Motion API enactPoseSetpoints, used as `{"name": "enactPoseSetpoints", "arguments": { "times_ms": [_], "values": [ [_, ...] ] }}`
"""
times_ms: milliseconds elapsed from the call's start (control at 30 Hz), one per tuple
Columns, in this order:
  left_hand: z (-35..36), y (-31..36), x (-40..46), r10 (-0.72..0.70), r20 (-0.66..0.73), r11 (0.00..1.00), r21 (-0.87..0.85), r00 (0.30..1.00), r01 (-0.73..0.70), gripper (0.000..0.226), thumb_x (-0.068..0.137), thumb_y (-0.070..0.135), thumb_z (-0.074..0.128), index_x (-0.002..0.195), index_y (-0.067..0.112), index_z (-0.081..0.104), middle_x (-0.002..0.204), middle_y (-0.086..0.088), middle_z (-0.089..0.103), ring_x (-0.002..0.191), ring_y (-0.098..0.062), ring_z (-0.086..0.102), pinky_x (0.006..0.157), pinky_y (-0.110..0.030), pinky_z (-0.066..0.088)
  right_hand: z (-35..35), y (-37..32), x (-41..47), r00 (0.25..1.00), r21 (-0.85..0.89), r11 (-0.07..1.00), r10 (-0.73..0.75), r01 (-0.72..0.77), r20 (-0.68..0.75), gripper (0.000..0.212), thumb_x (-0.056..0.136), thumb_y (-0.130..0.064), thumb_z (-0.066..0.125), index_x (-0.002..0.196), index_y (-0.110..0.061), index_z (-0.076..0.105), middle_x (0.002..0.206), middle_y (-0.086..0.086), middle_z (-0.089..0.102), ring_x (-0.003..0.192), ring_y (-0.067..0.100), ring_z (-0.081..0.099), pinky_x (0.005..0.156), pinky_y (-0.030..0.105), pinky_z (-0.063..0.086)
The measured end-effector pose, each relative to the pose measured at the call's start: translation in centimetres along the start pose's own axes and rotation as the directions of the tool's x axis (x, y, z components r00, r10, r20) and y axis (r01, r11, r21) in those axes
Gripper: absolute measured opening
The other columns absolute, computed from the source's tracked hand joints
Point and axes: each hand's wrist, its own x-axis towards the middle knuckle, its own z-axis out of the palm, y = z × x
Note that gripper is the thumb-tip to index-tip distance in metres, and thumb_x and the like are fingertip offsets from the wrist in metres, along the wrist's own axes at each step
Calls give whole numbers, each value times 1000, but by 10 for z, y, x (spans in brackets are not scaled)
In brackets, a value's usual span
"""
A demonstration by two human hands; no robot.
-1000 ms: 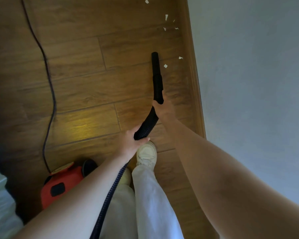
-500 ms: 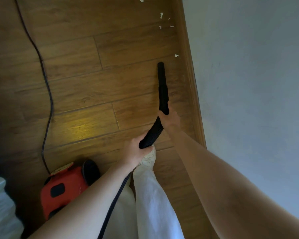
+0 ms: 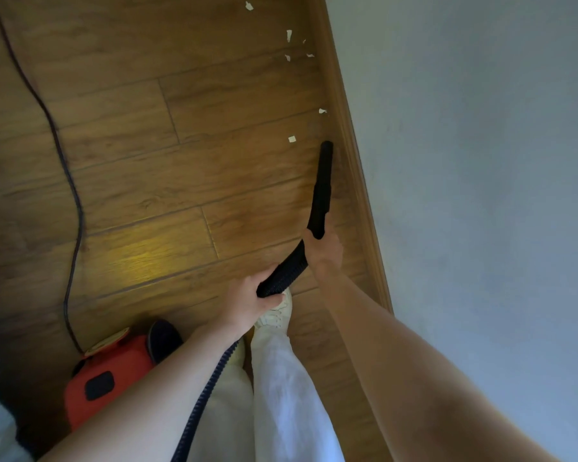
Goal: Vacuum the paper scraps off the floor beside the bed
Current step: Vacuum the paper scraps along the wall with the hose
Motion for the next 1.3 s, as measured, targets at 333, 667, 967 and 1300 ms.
{"name": "enactPoseSetpoints", "arguments": {
  "times_ms": [333, 667, 967, 1300],
  "values": [
    [-2, 15, 37, 14, -107, 990, -139, 994, -29, 64, 83, 18, 73, 140, 22, 46, 121, 9, 59, 105, -14, 61, 72, 2, 41, -6, -51, 41, 995, -35, 997, -59, 62, 82, 68, 98, -31, 50, 154, -27, 11, 140, 7, 50, 118, 25, 53, 95, 34, 48],
    [0, 5, 2, -6, -37, 997, -71, 999, 3, 63, 83, 21, 72, 139, 30, 45, 102, 7, 67, 68, 1, 60, 57, -7, 44, -6, -21, 6, 991, -59, 995, -69, 76, 116, 69, 97, -35, 51, 154, -26, 13, 143, 6, 47, 121, 23, 52, 99, 34, 46],
    [4, -24, -42, -82, -25, 982, -171, 996, 77, 61, 85, 28, 70, 139, 37, 43, 99, 13, 69, 64, 2, 60, 62, -12, 44, 16, -11, -31, 984, -164, 983, -58, 86, 167, 68, 96, -33, 50, 154, -30, 14, 138, 4, 52, 114, 23, 55, 87, 31, 48],
    [-15, -28, -10, -74, -94, 965, -259, 993, 47, 56, 84, 19, 70, 133, 38, 51, 93, -16, 70, 56, -17, 57, 53, -33, 47, 35, -51, -8, 987, -229, 966, -91, 120, 132, 68, 96, -32, 50, 154, -27, 15, 140, 6, 50, 120, 25, 53, 92, 35, 48]
  ]
}}
